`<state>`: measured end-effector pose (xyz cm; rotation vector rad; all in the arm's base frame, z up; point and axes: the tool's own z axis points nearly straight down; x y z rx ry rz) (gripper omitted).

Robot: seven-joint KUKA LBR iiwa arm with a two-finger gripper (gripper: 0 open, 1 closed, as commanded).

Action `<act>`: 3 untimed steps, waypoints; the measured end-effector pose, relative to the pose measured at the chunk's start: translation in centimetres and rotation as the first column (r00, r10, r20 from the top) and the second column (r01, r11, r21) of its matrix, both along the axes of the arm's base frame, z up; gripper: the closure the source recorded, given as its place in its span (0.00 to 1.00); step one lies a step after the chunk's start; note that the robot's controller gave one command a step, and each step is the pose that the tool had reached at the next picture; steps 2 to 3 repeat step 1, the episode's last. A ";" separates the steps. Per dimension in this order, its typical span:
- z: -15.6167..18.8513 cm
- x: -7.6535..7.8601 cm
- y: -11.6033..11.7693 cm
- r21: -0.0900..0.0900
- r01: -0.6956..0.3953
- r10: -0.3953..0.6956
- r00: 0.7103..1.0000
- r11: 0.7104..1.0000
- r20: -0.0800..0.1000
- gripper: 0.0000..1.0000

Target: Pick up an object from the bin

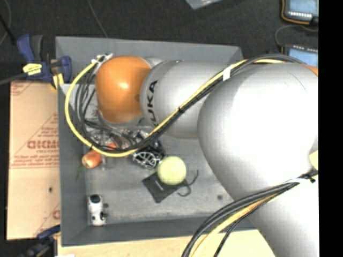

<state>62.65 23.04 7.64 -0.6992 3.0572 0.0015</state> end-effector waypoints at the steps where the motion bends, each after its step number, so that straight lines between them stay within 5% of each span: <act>1: 2.0 -0.1 0.0 -0.001 0.001 -0.001 1.000 1.000 -0.003 1.00; 3: 2.0 -0.1 0.0 -0.001 0.001 -0.001 1.000 1.000 -0.003 1.00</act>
Offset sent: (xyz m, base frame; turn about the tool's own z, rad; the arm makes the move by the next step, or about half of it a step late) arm 0.0000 0.0001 0.0123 0.0000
